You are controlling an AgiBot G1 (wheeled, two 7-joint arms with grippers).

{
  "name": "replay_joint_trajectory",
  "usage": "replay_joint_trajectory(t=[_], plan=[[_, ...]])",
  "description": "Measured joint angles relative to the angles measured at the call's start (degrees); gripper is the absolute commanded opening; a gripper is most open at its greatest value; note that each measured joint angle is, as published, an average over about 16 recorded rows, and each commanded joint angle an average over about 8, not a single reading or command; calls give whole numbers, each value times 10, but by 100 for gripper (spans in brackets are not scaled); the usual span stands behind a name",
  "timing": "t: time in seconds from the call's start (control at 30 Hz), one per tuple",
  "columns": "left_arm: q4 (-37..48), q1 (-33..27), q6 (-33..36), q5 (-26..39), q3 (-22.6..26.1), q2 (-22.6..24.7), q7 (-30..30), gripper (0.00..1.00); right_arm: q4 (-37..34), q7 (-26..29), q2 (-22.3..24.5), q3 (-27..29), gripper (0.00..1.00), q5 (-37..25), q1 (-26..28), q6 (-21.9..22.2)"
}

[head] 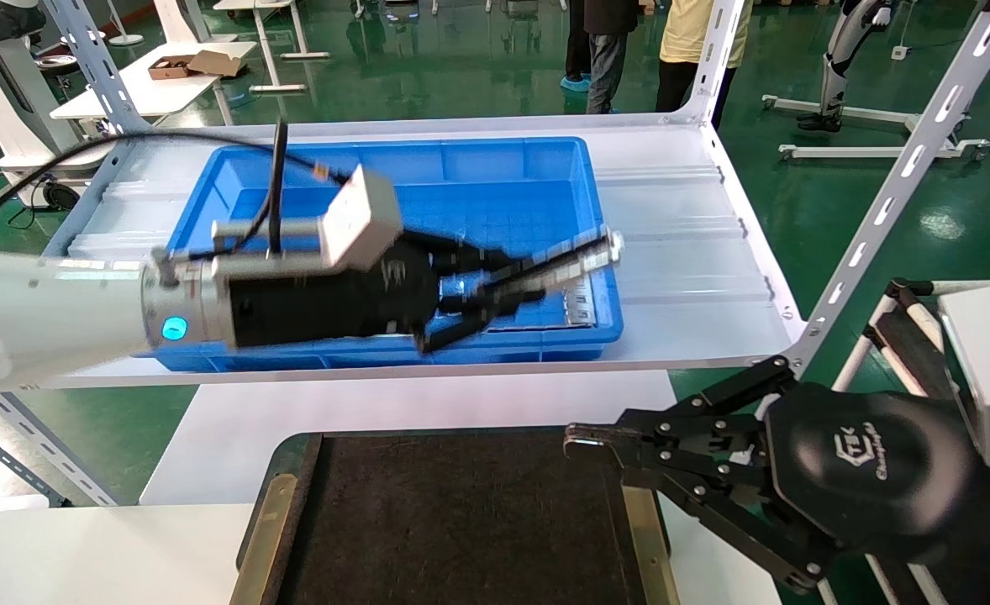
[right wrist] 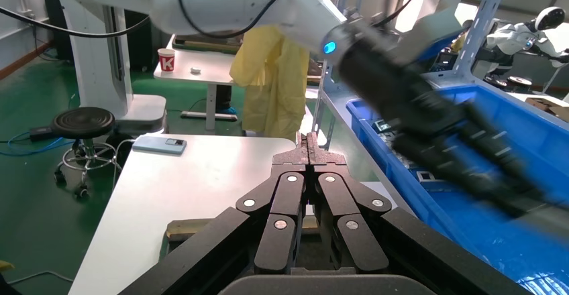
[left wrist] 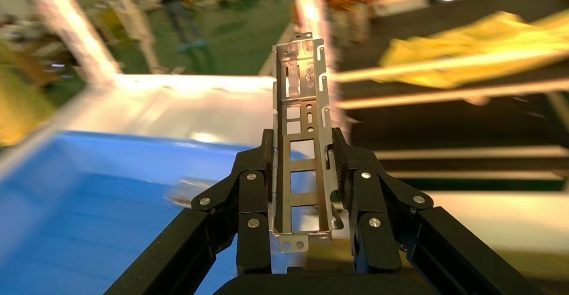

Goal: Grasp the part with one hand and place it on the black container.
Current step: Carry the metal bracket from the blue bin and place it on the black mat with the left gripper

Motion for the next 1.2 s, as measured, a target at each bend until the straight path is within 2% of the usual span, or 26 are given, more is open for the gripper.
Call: replay_joint_trajectory(t=[0.13,0.3,0.67,0.9,1.2], plan=[[-72,49,7,-2,3,-33,-29,0,0,0,0,0,0,0,0,0],[-170,122,-28,4,9,-73,-80,0,0,0,0,0,0,0,0,0],[-339,279,-214,66,36,-125,-229,0,0,0,0,0,0,0,0,0],[-371,345,-353,121,60,-109,-333,0,0,0,0,0,0,0,0,0],[-325,374,-507,175,87,-38,-468,0,0,0,0,0,0,0,0,0]])
